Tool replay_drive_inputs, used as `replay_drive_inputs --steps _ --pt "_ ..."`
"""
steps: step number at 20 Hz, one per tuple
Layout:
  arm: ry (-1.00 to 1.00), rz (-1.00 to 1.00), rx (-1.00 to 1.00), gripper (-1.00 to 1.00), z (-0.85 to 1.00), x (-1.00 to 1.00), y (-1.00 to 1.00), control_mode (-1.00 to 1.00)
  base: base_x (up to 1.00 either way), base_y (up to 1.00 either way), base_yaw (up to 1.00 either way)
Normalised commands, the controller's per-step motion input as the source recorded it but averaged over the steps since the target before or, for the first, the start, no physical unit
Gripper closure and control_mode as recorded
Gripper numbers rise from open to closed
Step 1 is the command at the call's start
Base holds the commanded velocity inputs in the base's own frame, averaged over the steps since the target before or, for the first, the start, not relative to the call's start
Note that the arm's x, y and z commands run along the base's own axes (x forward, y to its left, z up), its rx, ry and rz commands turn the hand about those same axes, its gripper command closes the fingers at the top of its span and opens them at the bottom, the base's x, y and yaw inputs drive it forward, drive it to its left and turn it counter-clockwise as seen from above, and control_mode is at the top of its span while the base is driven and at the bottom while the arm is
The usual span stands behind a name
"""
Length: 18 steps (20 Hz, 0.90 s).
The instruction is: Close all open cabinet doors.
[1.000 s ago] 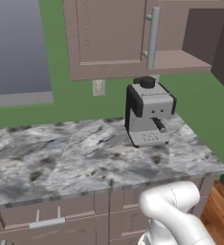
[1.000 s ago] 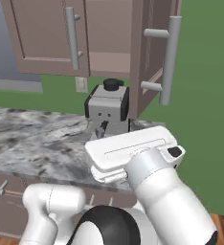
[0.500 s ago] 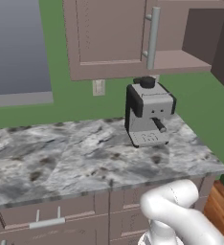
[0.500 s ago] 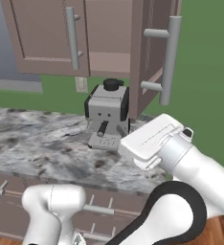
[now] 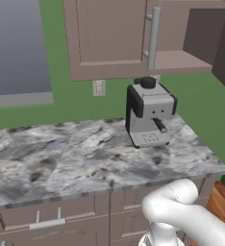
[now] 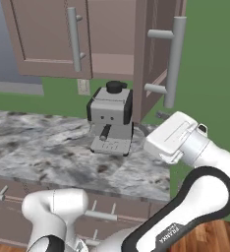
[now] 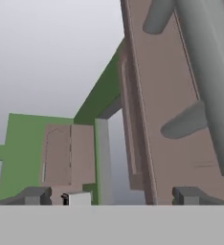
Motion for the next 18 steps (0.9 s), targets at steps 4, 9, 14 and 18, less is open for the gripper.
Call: replay_drive_inputs --steps 4,9,14,18 --pt "0.0 0.0 0.0 -1.0 -0.04 0.52 -0.06 -1.0 0.0 0.0 0.0" --pt "0.0 0.0 0.0 -1.0 -0.1 0.5 0.0 -1.0 0.0 0.0 0.0" --pt "0.0 0.0 0.0 -1.0 -0.06 0.41 0.0 -1.0 0.0 0.0 0.0" --pt "0.0 -0.01 0.0 -1.0 0.0 0.18 0.01 -1.0 0.0 0.0 0.0"
